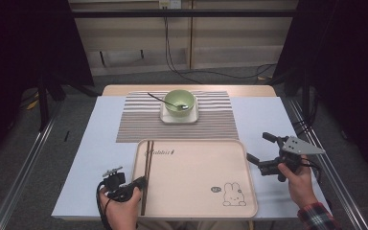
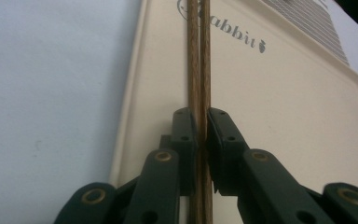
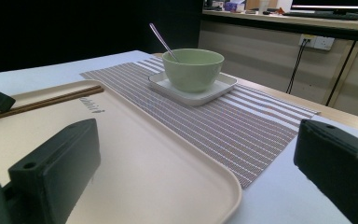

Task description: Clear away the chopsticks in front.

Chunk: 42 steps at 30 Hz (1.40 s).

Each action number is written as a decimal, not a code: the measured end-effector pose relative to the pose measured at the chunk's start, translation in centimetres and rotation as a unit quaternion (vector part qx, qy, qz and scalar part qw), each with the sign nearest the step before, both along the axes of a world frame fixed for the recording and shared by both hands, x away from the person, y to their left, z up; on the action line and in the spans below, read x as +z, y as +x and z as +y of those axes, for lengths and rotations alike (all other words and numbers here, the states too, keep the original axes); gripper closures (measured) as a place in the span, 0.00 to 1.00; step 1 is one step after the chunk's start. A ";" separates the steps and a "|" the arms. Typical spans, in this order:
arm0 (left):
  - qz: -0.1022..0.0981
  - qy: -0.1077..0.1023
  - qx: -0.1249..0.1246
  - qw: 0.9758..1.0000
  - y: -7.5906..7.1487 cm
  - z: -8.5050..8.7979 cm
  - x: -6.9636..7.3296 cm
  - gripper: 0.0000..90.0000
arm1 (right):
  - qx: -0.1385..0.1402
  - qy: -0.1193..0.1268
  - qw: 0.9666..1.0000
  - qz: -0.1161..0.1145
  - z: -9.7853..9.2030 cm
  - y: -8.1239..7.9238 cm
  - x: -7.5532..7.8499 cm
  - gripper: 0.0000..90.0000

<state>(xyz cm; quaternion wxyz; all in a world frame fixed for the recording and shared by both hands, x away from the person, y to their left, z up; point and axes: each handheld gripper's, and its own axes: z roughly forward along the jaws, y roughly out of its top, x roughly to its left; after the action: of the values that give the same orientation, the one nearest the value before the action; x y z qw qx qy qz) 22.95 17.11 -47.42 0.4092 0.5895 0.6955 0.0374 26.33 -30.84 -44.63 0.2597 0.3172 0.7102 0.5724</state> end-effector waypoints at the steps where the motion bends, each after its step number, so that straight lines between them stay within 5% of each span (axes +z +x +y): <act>1: 0.000 0.000 0.000 1.000 0.0 0.0 0.0 0.90 | 0.000 0.000 1.000 0.000 0.0 0.0 0.0 0.00; 12: -0.021 -0.004 0.000 1.000 0.8 0.2 1.0 0.82 | -0.001 0.000 1.000 0.000 0.0 0.0 0.0 0.00; 20: -0.055 -0.005 -0.010 0.998 2.7 0.1 2.1 0.62 | -0.003 -0.003 1.000 0.000 0.0 0.0 0.0 0.00; 33: -0.111 0.018 -0.046 0.993 6.9 -0.5 3.5 0.33 | 0.004 -0.009 1.000 0.004 -0.1 -0.1 0.0 0.00; 42: -0.140 0.039 -0.047 0.988 9.5 -1.0 4.1 0.16 | 0.000 -0.008 1.000 0.002 0.0 -0.2 -0.1 0.00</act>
<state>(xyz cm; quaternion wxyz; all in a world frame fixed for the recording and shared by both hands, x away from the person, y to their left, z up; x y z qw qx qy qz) 32.42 16.11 -43.36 0.4805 0.6258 0.6012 0.1268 26.15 -30.81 -44.71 0.2610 0.3162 0.7150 0.5663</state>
